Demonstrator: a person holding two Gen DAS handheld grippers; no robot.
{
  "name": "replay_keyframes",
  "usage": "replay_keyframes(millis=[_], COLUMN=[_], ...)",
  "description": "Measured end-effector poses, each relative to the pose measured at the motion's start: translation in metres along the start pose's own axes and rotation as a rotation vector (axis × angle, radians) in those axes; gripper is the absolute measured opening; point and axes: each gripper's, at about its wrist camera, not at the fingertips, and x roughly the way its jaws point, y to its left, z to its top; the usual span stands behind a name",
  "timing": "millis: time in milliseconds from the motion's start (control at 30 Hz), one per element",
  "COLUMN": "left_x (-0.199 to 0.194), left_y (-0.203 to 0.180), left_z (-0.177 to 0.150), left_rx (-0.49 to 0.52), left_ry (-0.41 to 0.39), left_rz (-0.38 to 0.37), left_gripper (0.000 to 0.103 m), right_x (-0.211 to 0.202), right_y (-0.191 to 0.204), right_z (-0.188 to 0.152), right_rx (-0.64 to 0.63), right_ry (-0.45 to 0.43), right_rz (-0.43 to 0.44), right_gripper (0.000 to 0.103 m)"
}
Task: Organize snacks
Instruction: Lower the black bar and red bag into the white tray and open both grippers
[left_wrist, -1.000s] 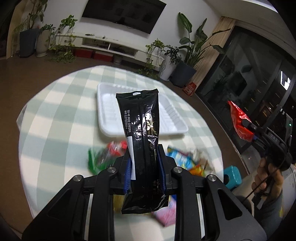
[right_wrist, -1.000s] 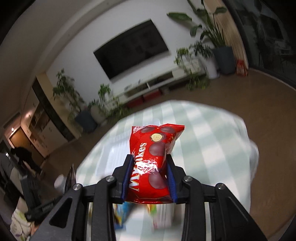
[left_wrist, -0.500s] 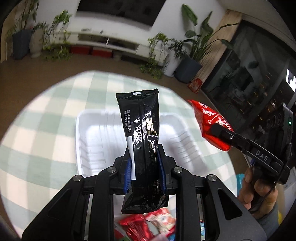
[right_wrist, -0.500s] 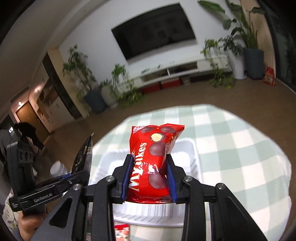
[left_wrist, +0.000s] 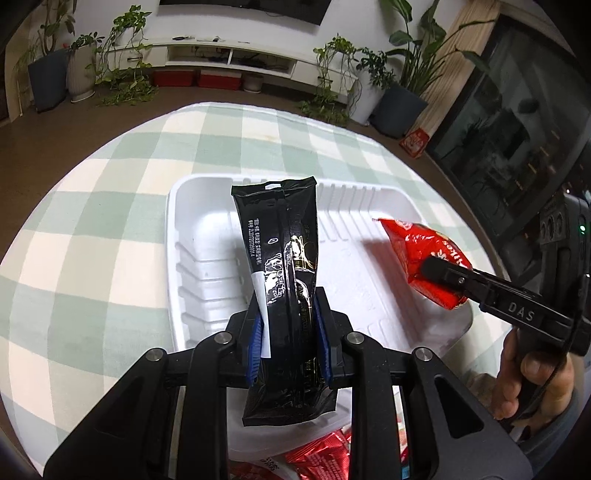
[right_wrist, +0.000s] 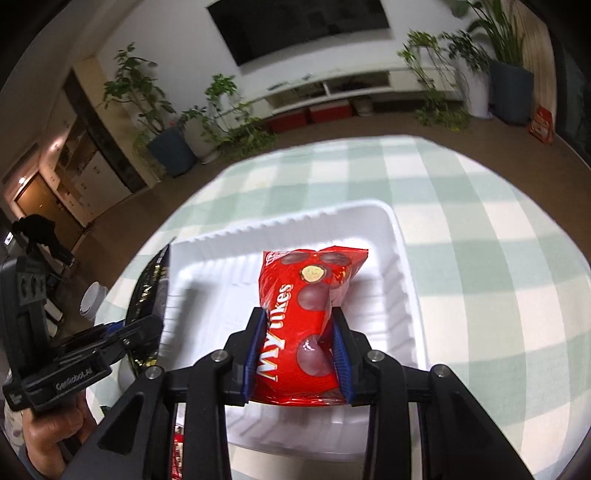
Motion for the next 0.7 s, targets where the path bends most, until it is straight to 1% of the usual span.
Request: replay_keyframes(millis=[133,433,700], left_x=[0.006,0.021,0.028], left_y=[0.003,0.011,0.017], left_z=[-0.003,-0.003,-0.001], left_rx=[-0.006,-0.013,-0.019], left_ry=[0.015,0.050,0.052], left_rz=[0.010,0.038,0.063], left_gripper=[0.022,0.023,0.024], right_x=[0.013,0.012,0.008], right_y=[-0.010,-0.005,0.003], right_z=[-0.008,-0.021,-0.027], right_rx=[0.032,0.026,0.007], right_ry=[0.100,0.171,0.213], right_rz=[-0.032,-0.051,-0.044], right_gripper=[0.038,0.038,0.038])
